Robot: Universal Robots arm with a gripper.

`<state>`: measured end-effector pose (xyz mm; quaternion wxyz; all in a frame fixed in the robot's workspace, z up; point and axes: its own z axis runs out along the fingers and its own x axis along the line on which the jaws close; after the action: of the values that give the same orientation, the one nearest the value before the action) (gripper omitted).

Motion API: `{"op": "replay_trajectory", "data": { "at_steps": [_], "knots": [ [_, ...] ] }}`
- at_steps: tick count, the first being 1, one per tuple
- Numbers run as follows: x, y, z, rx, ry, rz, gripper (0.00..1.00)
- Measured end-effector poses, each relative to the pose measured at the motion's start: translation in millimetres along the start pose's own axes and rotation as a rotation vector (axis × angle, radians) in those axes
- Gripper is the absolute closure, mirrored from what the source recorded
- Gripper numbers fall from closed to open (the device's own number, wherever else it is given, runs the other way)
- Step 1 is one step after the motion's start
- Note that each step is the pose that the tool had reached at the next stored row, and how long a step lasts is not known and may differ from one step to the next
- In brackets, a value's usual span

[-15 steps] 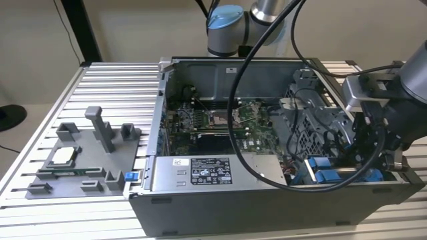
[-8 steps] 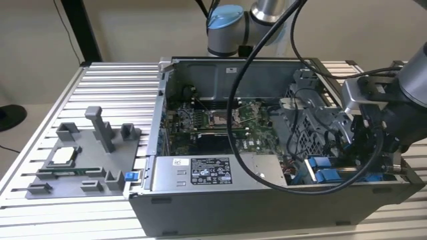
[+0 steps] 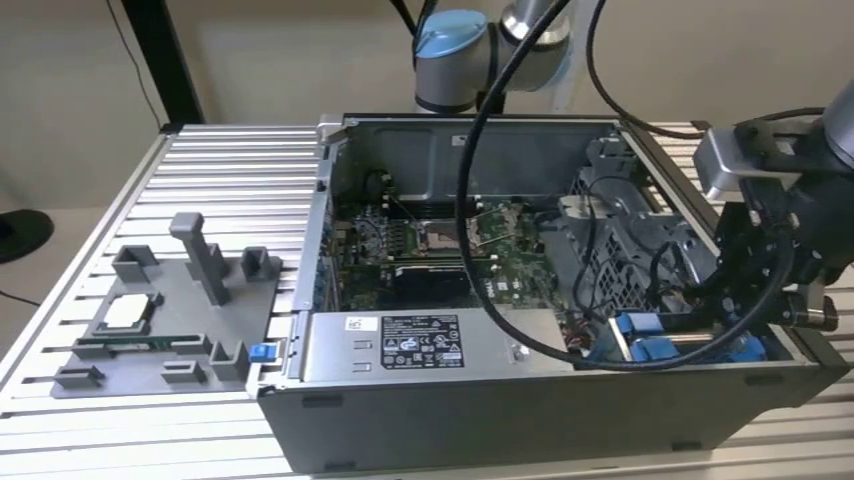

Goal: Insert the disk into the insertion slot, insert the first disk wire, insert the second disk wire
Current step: 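Insert the second disk wire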

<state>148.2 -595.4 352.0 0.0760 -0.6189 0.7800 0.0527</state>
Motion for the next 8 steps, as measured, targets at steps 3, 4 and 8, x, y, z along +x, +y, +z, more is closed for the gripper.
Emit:
{"op": "replay_trajectory", "data": {
  "at_steps": [3,4,8],
  "knots": [
    [-1.5,-0.2,-7.6,-0.0015,-0.0063,0.000,0.00],
    [-1.8,-0.7,-8.9,-0.0026,-0.0110,0.000,0.00],
    [-2.4,-2.0,-10.4,-0.0042,-0.0183,0.001,0.00]
  ]
}}
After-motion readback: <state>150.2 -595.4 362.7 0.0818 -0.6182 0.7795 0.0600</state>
